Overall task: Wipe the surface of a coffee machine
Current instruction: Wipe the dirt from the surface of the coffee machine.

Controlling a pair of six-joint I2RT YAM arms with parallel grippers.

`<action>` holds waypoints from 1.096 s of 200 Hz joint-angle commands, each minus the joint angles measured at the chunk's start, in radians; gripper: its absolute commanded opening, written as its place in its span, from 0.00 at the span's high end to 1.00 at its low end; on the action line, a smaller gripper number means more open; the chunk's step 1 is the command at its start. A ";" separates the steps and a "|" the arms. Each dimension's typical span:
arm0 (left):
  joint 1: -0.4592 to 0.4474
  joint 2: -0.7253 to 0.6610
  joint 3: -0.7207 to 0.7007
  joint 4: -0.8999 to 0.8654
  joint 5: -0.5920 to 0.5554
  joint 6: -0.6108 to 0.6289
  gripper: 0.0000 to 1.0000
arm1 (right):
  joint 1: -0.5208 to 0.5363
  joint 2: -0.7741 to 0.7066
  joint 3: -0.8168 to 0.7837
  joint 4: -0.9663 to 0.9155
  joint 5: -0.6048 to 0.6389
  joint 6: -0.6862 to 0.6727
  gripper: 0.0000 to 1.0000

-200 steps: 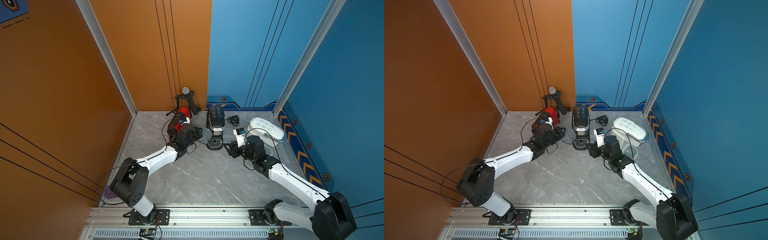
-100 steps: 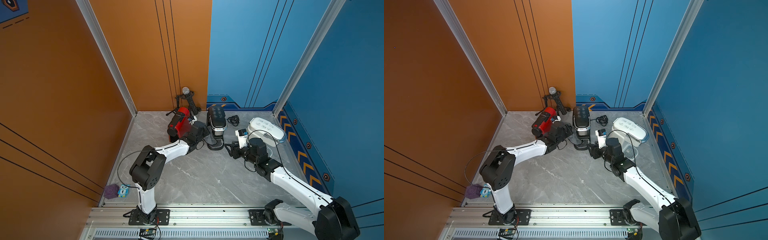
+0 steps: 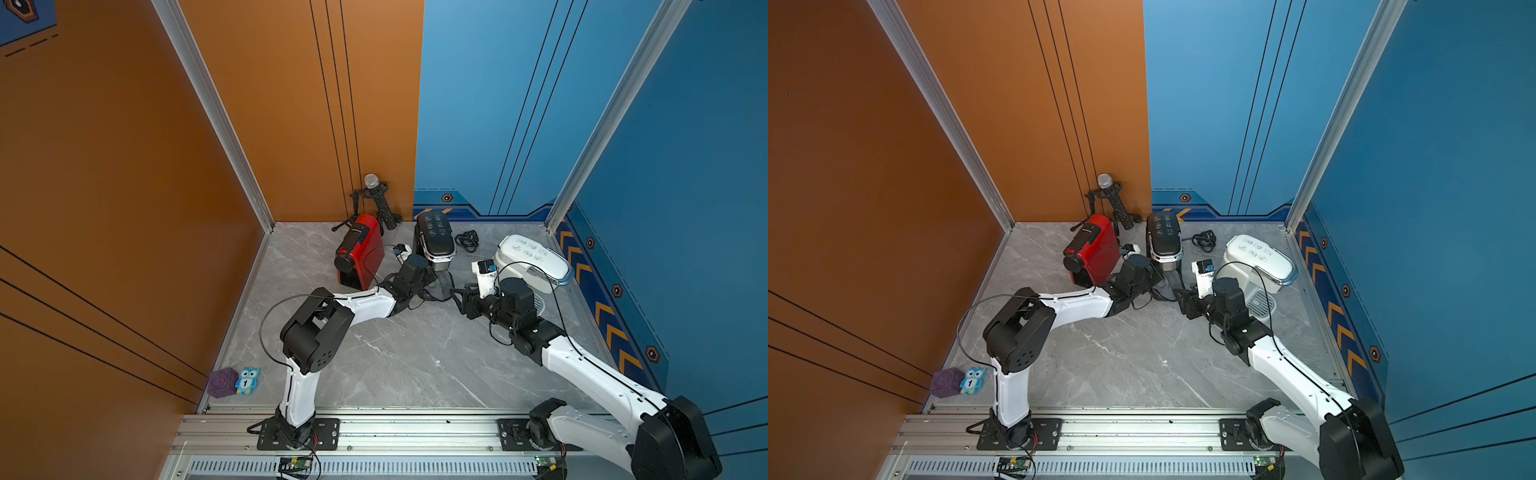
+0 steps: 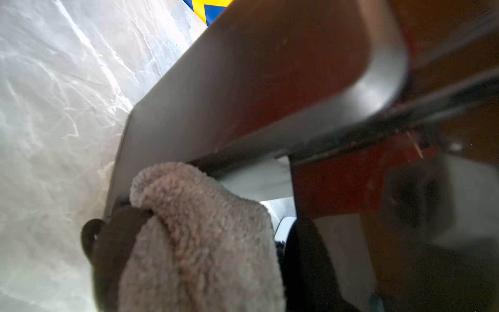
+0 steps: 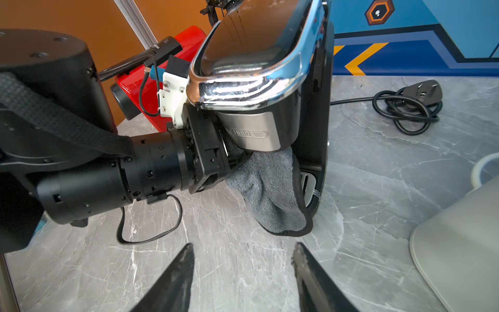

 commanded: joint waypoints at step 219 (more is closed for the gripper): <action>-0.013 -0.018 -0.237 0.471 -0.033 -0.179 1.00 | 0.004 -0.003 -0.010 0.021 0.025 0.001 0.40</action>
